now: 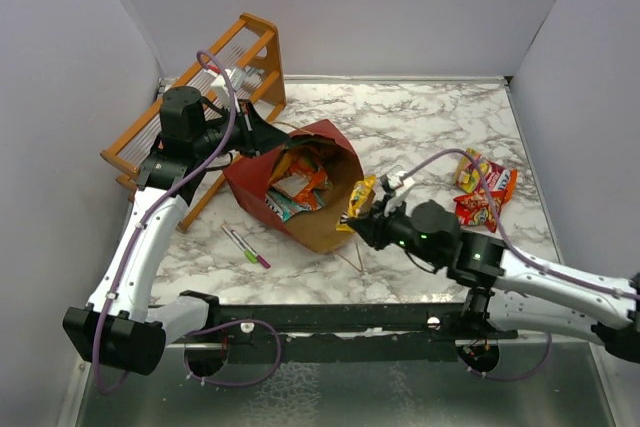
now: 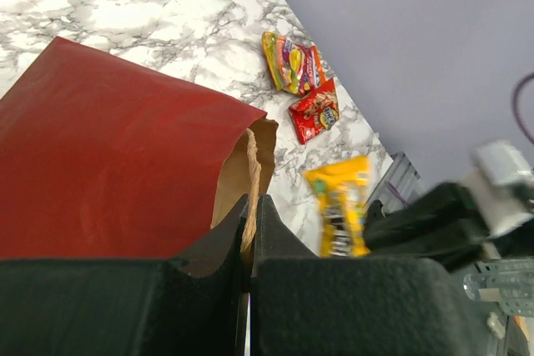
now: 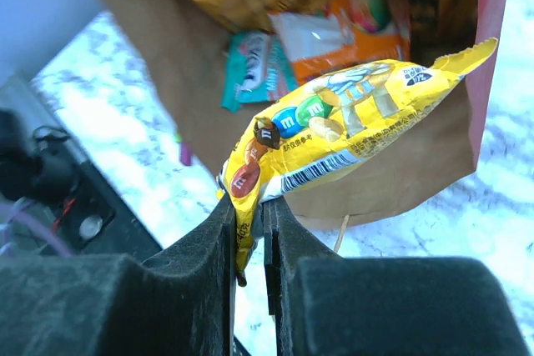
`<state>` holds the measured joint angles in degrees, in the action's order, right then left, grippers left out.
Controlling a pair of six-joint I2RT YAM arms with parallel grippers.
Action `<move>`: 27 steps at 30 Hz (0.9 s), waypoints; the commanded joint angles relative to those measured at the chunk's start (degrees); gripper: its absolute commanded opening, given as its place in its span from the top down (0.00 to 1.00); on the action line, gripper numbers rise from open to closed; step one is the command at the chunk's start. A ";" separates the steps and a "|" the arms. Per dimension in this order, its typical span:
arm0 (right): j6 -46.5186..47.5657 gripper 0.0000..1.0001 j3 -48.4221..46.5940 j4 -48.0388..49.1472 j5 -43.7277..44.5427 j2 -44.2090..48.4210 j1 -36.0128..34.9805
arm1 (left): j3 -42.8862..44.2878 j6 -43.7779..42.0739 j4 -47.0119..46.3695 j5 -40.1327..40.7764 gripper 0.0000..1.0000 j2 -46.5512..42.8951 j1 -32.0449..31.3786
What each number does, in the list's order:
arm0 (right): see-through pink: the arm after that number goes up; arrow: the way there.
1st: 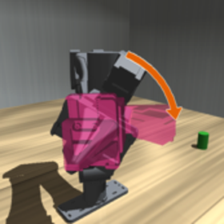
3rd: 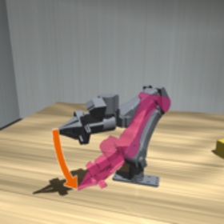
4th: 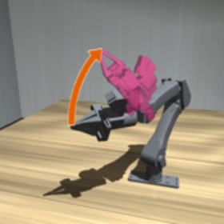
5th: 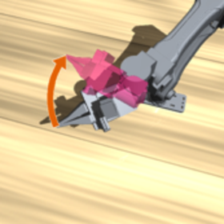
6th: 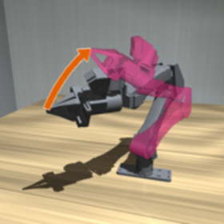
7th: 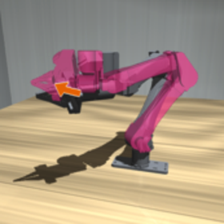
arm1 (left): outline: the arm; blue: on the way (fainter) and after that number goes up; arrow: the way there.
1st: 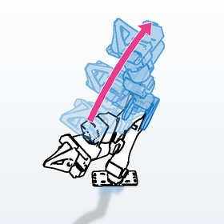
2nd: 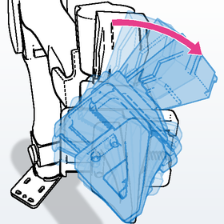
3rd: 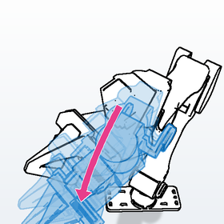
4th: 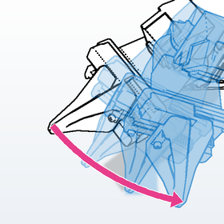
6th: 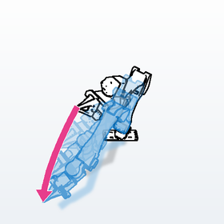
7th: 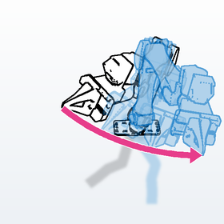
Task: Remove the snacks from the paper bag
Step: Take out the snack from the paper bag, then place the snack at the center of the board.
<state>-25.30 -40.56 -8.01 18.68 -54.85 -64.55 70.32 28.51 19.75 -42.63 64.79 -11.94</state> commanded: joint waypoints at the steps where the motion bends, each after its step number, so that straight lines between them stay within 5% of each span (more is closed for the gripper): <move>1: 14.93 0.99 -0.32 -4.54 -11.07 15.01 -0.40 | 0.33 -0.90 -1.39 2.70 1.00 -0.49 0.37; 4: 15.78 0.99 -4.19 -6.52 1.65 19.50 -0.40 | 0.47 -1.05 -1.24 3.08 1.00 -0.07 0.35; 7: 13.65 0.99 -8.19 -8.11 26.38 16.39 -0.40 | 1.00 -0.75 -1.13 2.99 1.00 0.07 0.34; 10: 6.73 0.99 -14.06 -16.47 48.45 8.86 -0.37 | 1.58 -0.53 -0.88 3.04 1.00 -0.14 0.37; 13: -9.61 0.99 -19.62 -33.30 57.54 3.10 -0.12 | 2.29 -0.85 0.38 3.24 1.00 -0.48 0.34; 15: -21.59 0.99 -20.73 -41.74 57.96 0.97 1.79 | 2.15 -0.99 0.68 3.41 1.00 -0.99 0.35; 22: -22.08 0.99 -9.69 -33.61 31.22 -1.01 24.65 | 1.03 0.24 -0.47 2.76 1.00 -1.63 0.35; 27: -41.31 0.99 -1.46 -42.21 22.58 -0.43 33.49 | 1.15 -0.38 0.73 2.95 1.00 -2.48 0.39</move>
<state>-48.21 -47.11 -41.74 50.59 -56.25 -34.81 70.59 28.45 20.23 -40.42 64.69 -11.94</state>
